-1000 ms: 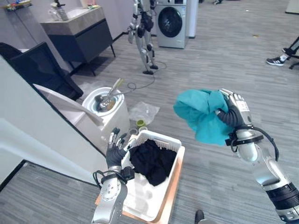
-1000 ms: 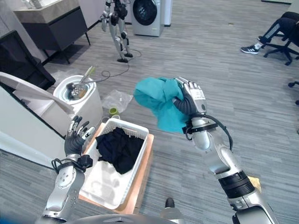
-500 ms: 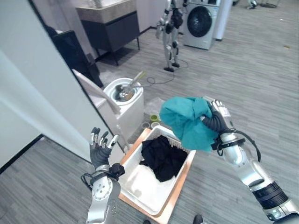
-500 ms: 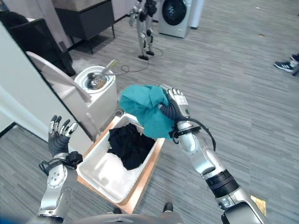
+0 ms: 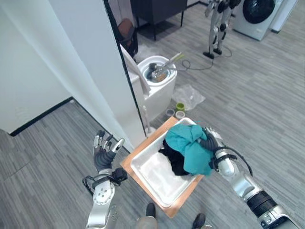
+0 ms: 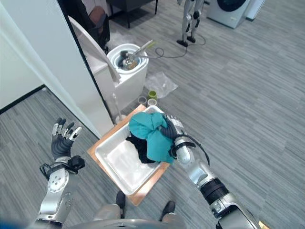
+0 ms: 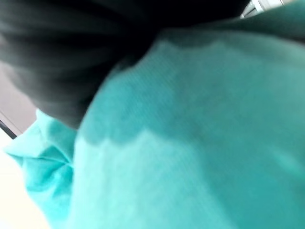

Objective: Pick up bed clothes into laundry basket.

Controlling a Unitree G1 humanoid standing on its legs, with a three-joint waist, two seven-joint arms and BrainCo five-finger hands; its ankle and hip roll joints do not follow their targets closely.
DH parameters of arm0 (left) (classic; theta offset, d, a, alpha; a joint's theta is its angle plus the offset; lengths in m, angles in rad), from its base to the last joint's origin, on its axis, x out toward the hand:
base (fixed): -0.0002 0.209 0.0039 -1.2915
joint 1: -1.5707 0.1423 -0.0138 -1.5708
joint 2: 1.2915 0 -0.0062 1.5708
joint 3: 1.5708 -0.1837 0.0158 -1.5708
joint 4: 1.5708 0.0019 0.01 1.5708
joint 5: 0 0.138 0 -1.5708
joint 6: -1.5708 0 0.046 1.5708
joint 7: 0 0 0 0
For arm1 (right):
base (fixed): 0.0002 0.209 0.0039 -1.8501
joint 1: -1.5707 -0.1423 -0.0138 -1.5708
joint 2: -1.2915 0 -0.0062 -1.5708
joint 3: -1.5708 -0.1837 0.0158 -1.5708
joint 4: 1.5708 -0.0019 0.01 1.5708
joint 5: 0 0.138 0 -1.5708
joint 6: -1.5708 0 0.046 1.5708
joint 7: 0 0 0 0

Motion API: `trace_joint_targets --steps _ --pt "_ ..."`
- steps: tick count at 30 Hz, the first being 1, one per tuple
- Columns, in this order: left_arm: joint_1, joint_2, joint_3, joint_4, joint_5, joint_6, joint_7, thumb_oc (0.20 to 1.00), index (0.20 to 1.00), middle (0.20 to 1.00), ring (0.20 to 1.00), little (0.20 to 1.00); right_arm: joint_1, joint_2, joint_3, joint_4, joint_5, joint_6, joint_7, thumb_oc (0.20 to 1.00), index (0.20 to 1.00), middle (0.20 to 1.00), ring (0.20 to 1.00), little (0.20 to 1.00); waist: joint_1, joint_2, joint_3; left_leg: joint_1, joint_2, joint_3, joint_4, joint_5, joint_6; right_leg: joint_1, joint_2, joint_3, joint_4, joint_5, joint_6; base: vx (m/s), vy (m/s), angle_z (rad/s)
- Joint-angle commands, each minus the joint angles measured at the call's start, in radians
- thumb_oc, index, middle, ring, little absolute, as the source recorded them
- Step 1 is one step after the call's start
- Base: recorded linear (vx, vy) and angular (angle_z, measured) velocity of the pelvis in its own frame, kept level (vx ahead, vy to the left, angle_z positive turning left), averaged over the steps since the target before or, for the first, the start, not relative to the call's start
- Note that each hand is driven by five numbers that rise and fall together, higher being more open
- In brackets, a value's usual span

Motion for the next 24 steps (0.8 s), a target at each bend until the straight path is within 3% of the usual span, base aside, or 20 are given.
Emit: trace_joint_targets --steps 1,5,13,24 --pt "-0.063 0.071 -0.022 -0.017 0.047 -0.045 -0.023 1.000 1.000 1.000 1.000 1.000 -0.079 0.018 0.046 0.007 0.027 -0.018 -0.021 1.000 1.000 1.000 1.000 1.000 -0.012 -0.023 -0.012 -0.042 0.063 0.083 0.010 0.040 -0.075 0.011 -0.040 0.086 0.014 -0.086 0.032 -0.04 0.008 -0.01" --pt "-0.074 0.069 -0.040 0.001 0.045 -0.040 -0.033 1.000 1.000 1.000 1.000 1.000 -0.094 0.052 0.065 0.082 0.075 -0.012 -0.011 1.000 1.000 1.000 1.000 1.000 -0.021 -0.009 -0.003 -0.054 0.072 0.099 0.010 0.045 -0.081 -0.007 -0.045 0.087 0.014 -0.080 0.038 -0.05 0.017 0.01" --pt "-0.074 0.062 -0.082 0.019 0.023 -0.035 -0.065 1.000 1.000 1.000 1.000 1.000 -0.092 0.049 0.041 0.043 0.149 -0.024 -0.007 1.000 1.000 1.000 1.000 1.000 -0.051 0.001 -0.012 -0.028 0.072 0.111 0.010 0.035 -0.074 0.000 -0.044 0.117 0.014 -0.080 0.036 0.00 0.018 -0.04" --pt "-0.091 0.067 -0.102 0.010 -0.015 -0.032 -0.085 1.000 1.000 1.000 1.000 1.000 -0.160 0.026 0.036 -0.020 0.160 -0.026 -0.006 1.000 1.000 1.000 1.000 1.000 -0.064 -0.012 -0.044 0.037 0.068 0.150 0.010 0.005 -0.066 0.030 -0.053 0.130 0.014 -0.073 0.041 0.02 0.012 -0.17"
